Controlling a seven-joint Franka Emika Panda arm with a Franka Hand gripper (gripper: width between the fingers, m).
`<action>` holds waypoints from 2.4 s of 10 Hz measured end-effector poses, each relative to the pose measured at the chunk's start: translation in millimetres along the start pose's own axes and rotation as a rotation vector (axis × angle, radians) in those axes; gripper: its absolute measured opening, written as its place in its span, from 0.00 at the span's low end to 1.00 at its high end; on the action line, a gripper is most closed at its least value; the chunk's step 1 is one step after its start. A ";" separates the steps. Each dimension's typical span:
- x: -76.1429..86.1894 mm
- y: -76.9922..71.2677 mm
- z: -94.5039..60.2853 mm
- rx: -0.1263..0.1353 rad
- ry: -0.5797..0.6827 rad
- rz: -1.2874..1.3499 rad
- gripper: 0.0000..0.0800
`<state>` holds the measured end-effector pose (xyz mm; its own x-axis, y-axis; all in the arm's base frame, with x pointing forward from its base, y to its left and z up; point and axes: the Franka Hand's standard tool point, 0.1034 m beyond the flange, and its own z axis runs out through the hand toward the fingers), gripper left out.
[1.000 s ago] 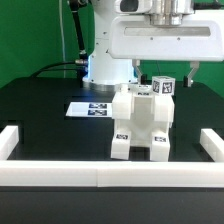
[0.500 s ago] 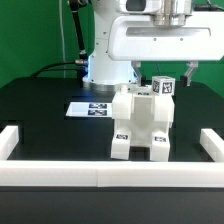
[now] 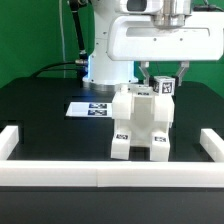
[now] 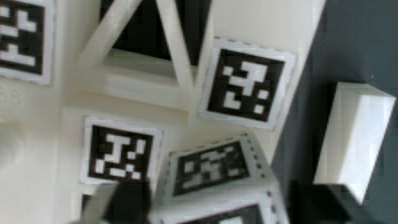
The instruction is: Assemble chair
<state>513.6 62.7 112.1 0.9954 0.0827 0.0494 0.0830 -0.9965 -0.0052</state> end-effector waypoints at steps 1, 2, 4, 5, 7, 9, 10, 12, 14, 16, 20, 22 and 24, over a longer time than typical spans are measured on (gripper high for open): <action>0.0 0.0 0.0 0.000 0.000 0.000 0.36; 0.0 0.0 0.0 0.000 0.000 0.006 0.36; 0.1 0.0 0.0 0.001 0.000 0.047 0.36; 0.0 -0.1 0.1 0.002 0.000 0.138 0.36; 0.0 0.3 0.1 0.004 0.000 0.277 0.36; 0.7 1.3 -0.1 0.010 0.003 0.414 0.36; 1.1 1.4 0.0 0.012 0.004 0.471 0.36; 2.8 2.1 -0.1 0.018 0.012 0.592 0.36; 3.1 2.1 -0.1 0.021 0.013 0.666 0.42; 3.1 2.1 -0.1 0.021 0.013 0.660 0.59; 3.0 3.6 0.1 0.020 0.012 0.654 0.81; 3.0 3.4 0.0 0.020 0.012 0.654 0.81; 3.1 1.4 -6.8 0.031 0.003 0.656 0.81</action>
Offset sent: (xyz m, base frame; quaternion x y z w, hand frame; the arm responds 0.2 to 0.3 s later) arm 0.0019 -0.0004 -0.0036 0.0046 -0.0052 0.0138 0.9999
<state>516.5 61.5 119.0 0.8398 -0.5422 0.0286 -0.5398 -0.8394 -0.0636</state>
